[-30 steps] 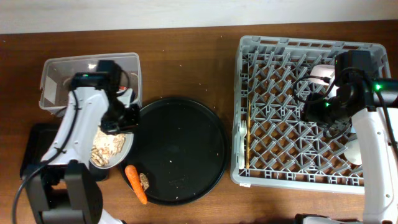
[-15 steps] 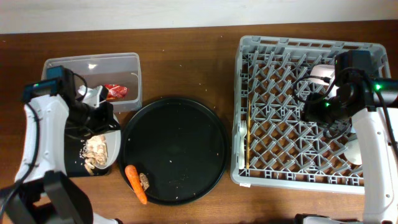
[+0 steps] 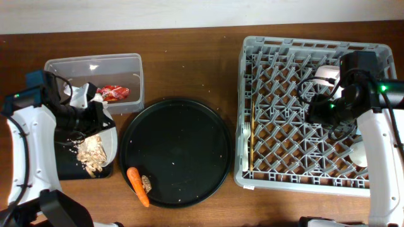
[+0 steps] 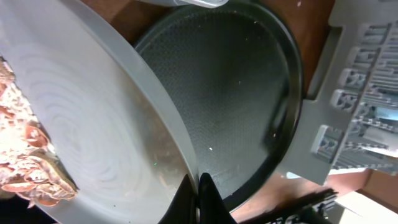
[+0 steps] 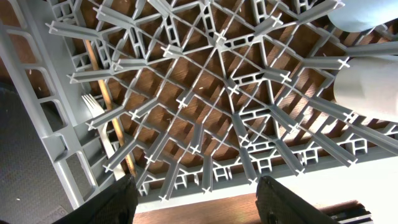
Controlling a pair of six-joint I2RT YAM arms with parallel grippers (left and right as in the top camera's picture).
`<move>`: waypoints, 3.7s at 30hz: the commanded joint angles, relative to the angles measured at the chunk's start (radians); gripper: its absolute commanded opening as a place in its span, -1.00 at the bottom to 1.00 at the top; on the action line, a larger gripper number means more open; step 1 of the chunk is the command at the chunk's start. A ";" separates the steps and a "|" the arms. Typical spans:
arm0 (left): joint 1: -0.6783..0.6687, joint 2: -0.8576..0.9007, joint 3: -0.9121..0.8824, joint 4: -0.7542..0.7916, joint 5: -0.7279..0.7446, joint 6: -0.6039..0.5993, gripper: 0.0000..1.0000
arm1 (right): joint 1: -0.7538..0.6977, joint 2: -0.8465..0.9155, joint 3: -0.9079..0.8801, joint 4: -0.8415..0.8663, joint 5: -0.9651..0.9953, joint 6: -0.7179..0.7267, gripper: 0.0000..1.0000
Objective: Sort waste into correct bins and load items into the dishwasher rack
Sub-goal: 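Tilt the plate with the left gripper to dump food onto the black tray, then carry the empty plate with the left gripper back over the round tray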
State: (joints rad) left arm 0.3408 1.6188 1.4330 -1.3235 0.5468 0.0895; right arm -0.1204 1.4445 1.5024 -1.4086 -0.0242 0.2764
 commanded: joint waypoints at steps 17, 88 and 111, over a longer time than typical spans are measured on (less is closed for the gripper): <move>0.150 -0.026 0.006 -0.025 0.322 0.153 -0.99 | -0.006 -0.005 0.010 -0.003 0.009 -0.007 0.30; 0.431 -0.026 -0.153 -0.187 0.810 0.612 -0.99 | -0.006 -0.005 0.010 -0.010 0.009 -0.007 0.29; -0.084 -0.243 -0.151 0.027 0.291 0.264 -0.99 | -0.005 -0.005 0.010 -0.010 0.005 -0.006 0.30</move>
State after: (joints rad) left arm 0.4198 1.3800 1.2835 -1.3766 1.0737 0.5472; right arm -0.1204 1.4445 1.5024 -1.4143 -0.0246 0.2764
